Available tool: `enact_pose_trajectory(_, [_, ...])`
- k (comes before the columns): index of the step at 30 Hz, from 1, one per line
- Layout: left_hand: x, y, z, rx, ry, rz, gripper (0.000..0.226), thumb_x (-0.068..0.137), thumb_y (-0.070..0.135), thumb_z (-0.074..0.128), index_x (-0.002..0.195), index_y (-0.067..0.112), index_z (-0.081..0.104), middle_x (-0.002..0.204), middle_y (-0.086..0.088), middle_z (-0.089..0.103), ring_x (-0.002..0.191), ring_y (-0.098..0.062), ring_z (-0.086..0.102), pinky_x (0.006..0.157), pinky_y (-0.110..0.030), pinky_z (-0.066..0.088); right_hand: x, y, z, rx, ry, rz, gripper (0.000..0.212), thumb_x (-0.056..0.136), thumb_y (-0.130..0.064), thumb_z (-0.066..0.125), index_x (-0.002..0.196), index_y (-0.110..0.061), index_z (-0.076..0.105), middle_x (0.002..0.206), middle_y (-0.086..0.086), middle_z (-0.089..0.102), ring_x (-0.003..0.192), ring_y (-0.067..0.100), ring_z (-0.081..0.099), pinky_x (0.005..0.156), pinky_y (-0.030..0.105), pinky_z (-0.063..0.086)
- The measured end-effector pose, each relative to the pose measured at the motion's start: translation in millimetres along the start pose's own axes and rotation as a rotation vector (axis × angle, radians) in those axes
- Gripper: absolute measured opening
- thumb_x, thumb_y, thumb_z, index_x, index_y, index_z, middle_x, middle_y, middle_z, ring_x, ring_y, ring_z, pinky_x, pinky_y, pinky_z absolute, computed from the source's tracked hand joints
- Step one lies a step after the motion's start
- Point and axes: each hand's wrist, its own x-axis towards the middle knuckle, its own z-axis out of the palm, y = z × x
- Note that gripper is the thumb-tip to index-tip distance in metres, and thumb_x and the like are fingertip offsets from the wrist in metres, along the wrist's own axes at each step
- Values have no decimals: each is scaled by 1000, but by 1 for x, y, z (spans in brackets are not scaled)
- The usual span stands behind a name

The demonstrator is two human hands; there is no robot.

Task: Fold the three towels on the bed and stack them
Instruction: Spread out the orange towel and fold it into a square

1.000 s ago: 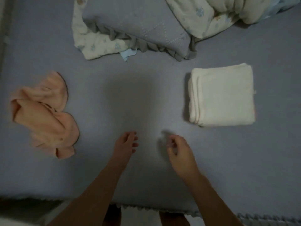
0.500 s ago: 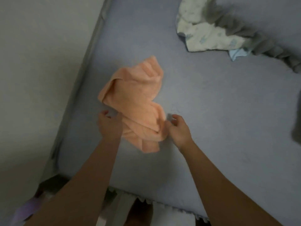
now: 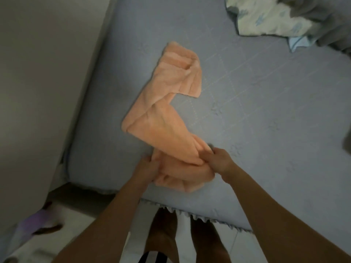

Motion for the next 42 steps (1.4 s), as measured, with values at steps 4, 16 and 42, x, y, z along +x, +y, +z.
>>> enact_pose_trajectory(4, [21,15,-27,-281,288,273,44,66,16,57,105,-4,62,95,-12,64,94,-35,66,61,-30,48,4,8,-16,-38,18,-18,15,85,-19,63,98,-20,71,79,-4,66,84,20,61,74,34,49])
enact_pose_trajectory(16, [-32,182,30,259,-119,533,18,73,16,59,56,16,59,49,0,57,51,-22,57,52,-27,43,29,-137,-50,510,-76,-112,49,96,-47,49,120,-9,66,107,10,72,94,24,68,90,42,54])
enact_pose_trajectory(42, [31,277,49,-553,14,671,14,73,16,61,87,15,62,82,-7,60,74,-17,55,66,-33,43,29,-69,-202,843,448,-342,18,92,-6,59,78,-15,53,70,6,49,61,17,44,52,31,35])
